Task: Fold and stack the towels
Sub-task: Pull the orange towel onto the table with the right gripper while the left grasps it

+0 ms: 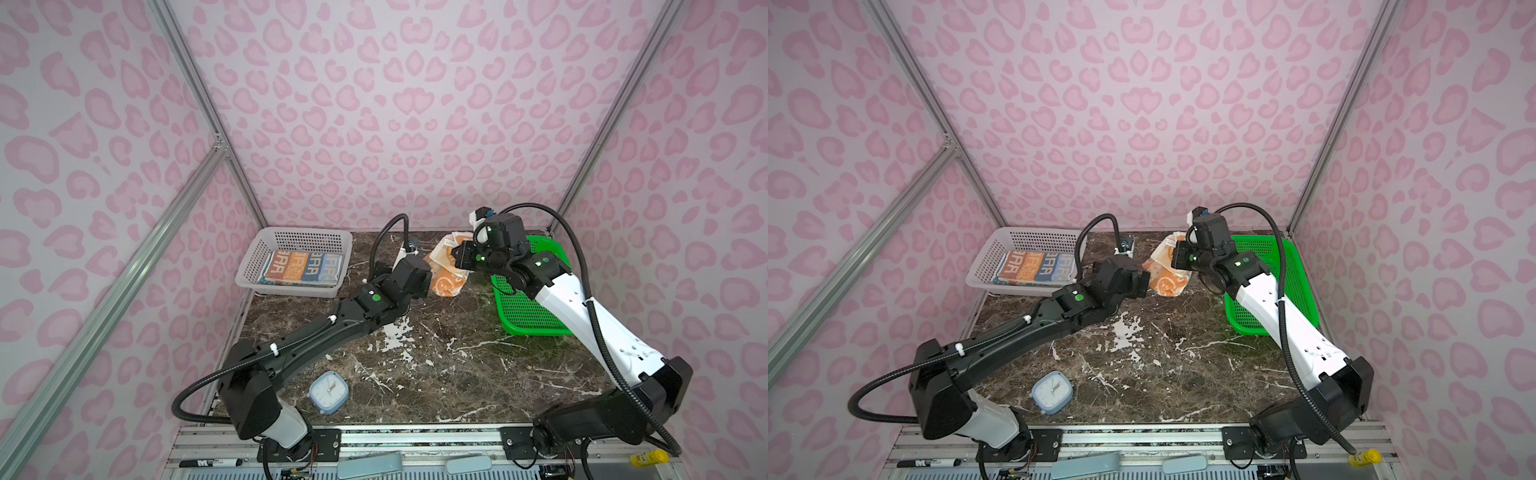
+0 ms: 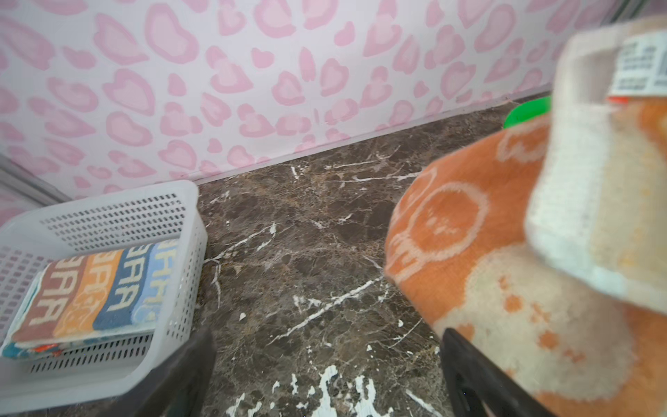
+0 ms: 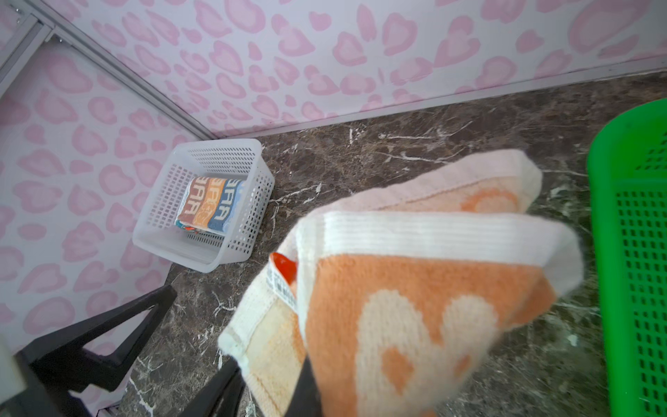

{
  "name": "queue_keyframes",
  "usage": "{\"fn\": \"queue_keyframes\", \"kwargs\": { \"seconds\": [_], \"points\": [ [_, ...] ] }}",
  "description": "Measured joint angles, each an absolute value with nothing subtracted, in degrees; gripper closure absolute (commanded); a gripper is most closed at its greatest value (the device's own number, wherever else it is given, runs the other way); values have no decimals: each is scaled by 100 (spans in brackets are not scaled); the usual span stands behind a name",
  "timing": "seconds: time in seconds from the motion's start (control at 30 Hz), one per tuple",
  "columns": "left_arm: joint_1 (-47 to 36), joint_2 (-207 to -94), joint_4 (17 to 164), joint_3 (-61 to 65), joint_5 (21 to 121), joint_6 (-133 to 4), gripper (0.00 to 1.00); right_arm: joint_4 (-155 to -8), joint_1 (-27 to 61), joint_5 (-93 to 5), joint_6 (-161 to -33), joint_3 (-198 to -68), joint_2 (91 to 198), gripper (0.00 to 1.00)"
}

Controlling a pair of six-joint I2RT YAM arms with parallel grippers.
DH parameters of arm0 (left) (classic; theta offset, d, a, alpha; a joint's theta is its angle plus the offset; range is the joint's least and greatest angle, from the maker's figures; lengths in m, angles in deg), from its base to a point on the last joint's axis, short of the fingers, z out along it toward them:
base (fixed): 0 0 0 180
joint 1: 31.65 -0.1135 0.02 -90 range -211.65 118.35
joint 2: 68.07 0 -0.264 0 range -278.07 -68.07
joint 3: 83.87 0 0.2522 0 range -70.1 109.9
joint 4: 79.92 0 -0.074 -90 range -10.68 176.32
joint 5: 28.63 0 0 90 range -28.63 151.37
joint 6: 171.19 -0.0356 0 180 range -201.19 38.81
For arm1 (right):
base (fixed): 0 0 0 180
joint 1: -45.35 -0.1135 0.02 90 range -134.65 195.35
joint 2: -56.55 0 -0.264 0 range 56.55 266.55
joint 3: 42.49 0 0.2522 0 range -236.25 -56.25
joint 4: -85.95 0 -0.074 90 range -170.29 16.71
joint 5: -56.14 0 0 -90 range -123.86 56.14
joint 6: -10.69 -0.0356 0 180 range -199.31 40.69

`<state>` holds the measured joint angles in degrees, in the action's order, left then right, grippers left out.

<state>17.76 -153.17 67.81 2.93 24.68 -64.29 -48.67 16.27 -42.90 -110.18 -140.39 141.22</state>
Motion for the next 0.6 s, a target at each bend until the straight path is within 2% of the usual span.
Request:
{"fn": "queue_keyframes", "kwargs": {
  "seconds": [0.1,0.2,0.3,0.4,0.6],
  "points": [
    [1608,-14921,6775,-299,2497,-6103,2,-5064,1507,-4358,-11033,-13577,14509,39],
    [1573,-14858,6751,-647,2573,-5845,2,-5053,1526,-4537,-11060,-13241,14869,26],
    [1575,-14897,6661,-924,2709,-5620,2,-5062,1546,-4648,-10996,-13022,14989,21],
    [1573,-15021,6646,-1060,2857,-5434,2,-5086,1594,-4705,-10878,-12749,14941,20],
    [1570,-15301,6666,-1073,3205,-5113,2,-5248,1845,-4858,-10802,-12266,15042,26]
  ]
}}
